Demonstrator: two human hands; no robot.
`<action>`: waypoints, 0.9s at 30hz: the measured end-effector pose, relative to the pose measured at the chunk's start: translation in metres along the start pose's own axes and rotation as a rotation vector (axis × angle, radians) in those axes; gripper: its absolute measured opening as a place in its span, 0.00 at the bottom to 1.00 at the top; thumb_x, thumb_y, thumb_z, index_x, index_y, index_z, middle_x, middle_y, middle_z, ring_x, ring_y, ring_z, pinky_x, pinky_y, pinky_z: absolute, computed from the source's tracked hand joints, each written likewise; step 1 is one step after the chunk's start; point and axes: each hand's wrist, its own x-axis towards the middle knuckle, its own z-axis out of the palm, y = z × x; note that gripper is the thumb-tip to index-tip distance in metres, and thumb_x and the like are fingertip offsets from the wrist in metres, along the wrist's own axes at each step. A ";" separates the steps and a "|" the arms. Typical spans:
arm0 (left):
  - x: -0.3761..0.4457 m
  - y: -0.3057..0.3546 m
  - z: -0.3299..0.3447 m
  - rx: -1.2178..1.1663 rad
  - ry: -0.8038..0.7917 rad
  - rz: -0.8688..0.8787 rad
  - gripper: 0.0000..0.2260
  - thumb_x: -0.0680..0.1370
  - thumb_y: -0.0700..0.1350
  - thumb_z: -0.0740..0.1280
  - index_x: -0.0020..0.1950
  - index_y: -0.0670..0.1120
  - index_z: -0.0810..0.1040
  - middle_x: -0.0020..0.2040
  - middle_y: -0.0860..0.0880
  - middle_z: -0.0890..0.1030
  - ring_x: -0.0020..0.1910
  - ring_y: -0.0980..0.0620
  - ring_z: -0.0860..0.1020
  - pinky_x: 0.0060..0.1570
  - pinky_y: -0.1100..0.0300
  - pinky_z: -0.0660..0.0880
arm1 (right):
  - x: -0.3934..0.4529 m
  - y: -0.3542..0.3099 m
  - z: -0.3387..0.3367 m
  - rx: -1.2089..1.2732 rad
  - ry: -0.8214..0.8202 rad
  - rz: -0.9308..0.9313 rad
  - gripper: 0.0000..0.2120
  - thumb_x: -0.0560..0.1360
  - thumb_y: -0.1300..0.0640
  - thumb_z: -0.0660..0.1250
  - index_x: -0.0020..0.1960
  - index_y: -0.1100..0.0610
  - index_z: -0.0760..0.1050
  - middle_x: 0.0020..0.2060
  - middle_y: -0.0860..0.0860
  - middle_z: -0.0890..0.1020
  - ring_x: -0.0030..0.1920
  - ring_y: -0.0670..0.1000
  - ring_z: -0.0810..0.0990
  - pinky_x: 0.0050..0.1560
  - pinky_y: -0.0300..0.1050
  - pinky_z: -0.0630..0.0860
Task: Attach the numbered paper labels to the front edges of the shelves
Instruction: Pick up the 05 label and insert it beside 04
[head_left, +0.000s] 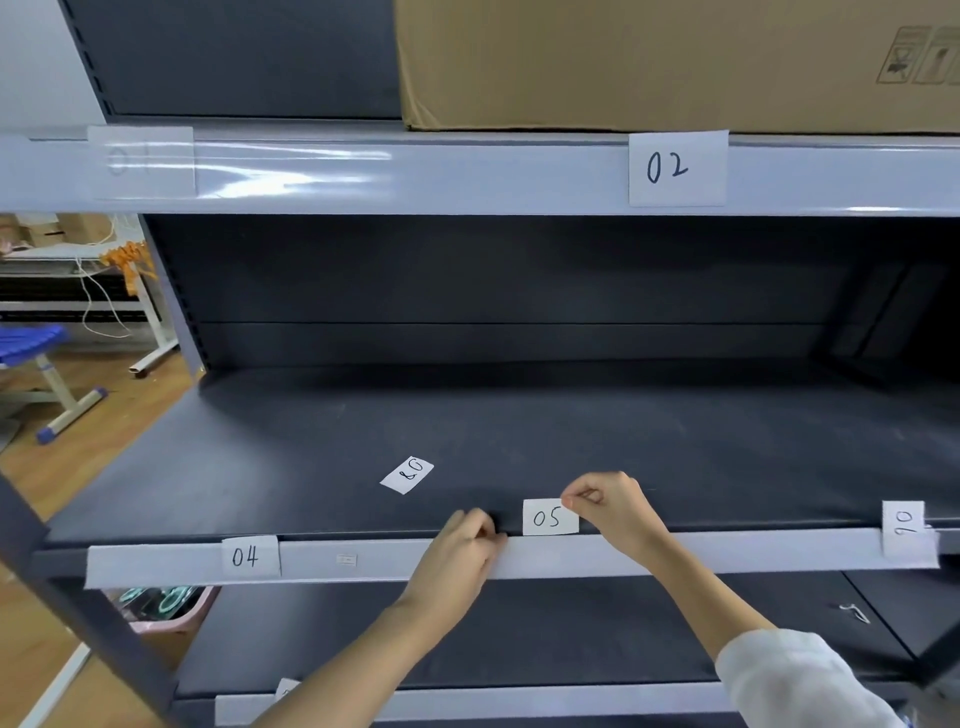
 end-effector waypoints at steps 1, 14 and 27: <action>-0.002 -0.001 0.003 0.069 0.014 0.024 0.04 0.67 0.40 0.72 0.41 0.46 0.81 0.39 0.54 0.75 0.40 0.56 0.67 0.32 0.66 0.75 | 0.000 0.000 -0.001 -0.003 0.000 0.001 0.06 0.73 0.62 0.65 0.43 0.63 0.80 0.31 0.47 0.79 0.37 0.49 0.75 0.37 0.42 0.70; -0.001 0.004 0.002 -0.095 0.023 -0.086 0.04 0.70 0.39 0.67 0.35 0.45 0.80 0.37 0.50 0.76 0.37 0.54 0.71 0.33 0.61 0.74 | -0.001 -0.002 0.003 0.025 -0.028 -0.021 0.06 0.73 0.61 0.66 0.40 0.60 0.80 0.34 0.51 0.80 0.37 0.48 0.76 0.36 0.37 0.70; 0.016 0.009 -0.012 -0.295 -0.127 -0.356 0.09 0.72 0.36 0.61 0.42 0.40 0.81 0.42 0.50 0.73 0.40 0.51 0.72 0.39 0.61 0.65 | -0.002 0.001 0.009 0.015 -0.047 0.001 0.05 0.73 0.61 0.66 0.41 0.59 0.80 0.31 0.44 0.79 0.33 0.40 0.76 0.31 0.25 0.69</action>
